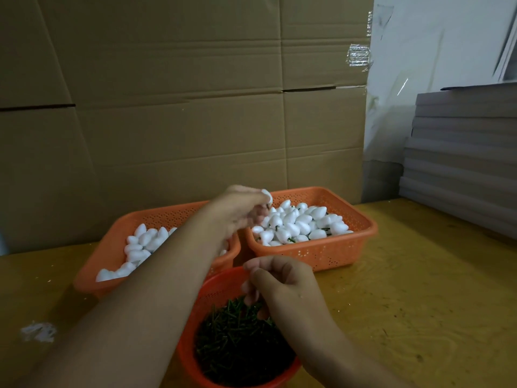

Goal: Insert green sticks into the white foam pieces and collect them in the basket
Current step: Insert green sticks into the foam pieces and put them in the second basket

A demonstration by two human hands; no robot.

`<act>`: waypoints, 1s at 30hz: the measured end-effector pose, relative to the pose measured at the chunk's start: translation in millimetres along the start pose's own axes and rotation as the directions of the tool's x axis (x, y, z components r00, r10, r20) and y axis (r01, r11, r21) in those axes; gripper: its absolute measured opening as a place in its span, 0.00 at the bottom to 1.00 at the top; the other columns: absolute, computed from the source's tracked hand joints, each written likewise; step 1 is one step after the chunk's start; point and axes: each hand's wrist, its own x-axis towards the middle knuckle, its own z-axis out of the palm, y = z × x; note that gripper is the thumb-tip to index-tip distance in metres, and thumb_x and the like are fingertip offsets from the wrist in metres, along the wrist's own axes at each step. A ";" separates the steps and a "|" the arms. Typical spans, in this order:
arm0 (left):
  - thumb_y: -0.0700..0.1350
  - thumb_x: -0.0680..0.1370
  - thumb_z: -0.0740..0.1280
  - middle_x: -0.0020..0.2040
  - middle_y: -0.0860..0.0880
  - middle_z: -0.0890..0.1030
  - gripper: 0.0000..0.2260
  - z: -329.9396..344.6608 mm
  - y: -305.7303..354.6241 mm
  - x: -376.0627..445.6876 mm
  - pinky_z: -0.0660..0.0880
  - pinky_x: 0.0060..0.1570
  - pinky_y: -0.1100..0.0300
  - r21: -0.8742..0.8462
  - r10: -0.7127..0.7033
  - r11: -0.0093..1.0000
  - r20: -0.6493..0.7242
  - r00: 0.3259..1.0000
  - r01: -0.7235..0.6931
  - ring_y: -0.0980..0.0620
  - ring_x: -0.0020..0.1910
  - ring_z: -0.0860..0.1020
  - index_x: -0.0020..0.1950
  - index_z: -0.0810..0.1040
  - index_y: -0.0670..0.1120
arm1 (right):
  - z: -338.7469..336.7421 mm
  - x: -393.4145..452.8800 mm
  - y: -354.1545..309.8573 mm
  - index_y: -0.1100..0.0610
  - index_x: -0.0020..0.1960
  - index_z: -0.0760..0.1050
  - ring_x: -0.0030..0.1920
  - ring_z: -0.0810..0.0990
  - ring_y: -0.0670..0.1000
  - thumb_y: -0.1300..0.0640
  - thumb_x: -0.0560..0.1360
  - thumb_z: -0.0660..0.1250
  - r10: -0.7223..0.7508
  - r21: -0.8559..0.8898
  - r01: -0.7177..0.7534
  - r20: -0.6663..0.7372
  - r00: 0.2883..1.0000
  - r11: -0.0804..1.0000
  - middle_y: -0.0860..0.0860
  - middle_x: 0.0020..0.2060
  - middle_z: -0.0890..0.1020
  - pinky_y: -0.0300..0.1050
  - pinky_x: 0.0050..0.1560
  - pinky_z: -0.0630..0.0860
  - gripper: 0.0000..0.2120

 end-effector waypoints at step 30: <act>0.56 0.82 0.62 0.79 0.43 0.61 0.09 -143.9 -83.0 -13.1 0.43 0.74 0.33 0.982 -0.212 0.178 -0.019 0.977 0.057 0.41 0.80 0.50 0.53 0.82 0.64 | -5.3 2.4 3.1 0.56 0.46 0.81 0.33 0.80 0.46 0.64 0.79 0.63 -0.059 -0.047 0.061 0.031 0.998 0.997 0.52 0.33 0.84 0.40 0.32 0.74 0.09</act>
